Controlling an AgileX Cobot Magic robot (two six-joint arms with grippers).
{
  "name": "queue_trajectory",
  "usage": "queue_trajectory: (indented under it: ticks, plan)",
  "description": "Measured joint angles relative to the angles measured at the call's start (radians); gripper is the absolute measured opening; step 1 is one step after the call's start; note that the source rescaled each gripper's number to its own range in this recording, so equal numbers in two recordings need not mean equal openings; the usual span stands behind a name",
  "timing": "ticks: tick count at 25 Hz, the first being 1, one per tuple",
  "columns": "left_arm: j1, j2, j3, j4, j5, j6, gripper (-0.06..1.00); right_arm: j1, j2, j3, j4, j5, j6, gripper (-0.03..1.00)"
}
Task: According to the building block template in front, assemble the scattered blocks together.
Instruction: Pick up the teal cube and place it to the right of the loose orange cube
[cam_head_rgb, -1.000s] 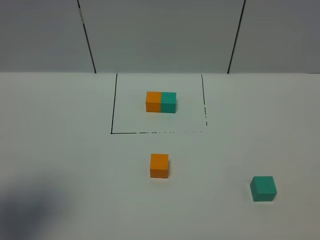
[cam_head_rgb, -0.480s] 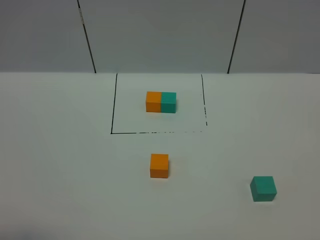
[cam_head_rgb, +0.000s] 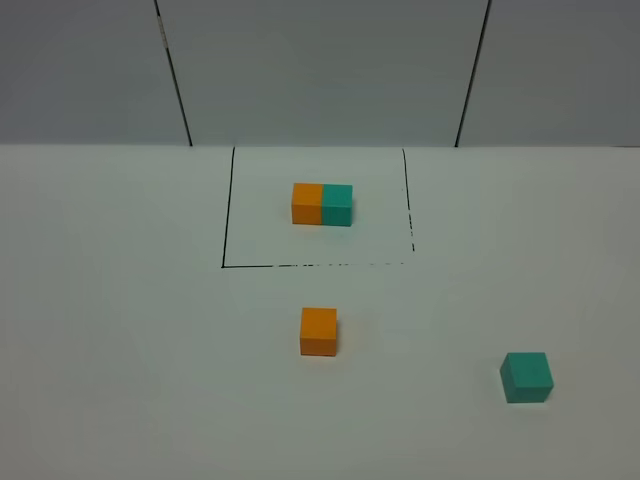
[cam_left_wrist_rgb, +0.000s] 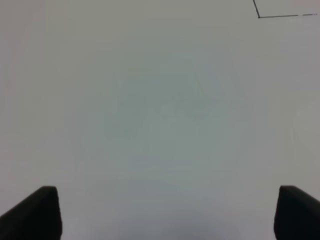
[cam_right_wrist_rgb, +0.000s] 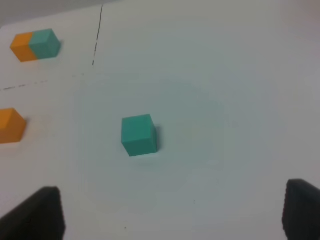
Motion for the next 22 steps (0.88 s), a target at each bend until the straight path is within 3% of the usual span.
queue_trajectory:
  ticks: [6, 14, 22]
  plan:
    - [-0.004, -0.11, 0.049, -0.001, 0.012, -0.001, 0.77, 0.0, 0.0, 0.0, 0.0, 0.0, 0.0, 0.74]
    - [-0.01, -0.127, 0.049, -0.007, 0.011, -0.007, 0.63, 0.0, 0.0, 0.0, 0.0, 0.0, 0.0, 0.74]
    - [-0.011, -0.127, 0.049, -0.054, 0.01, -0.012, 0.62, 0.0, 0.0, 0.0, 0.0, 0.0, 0.001, 0.74]
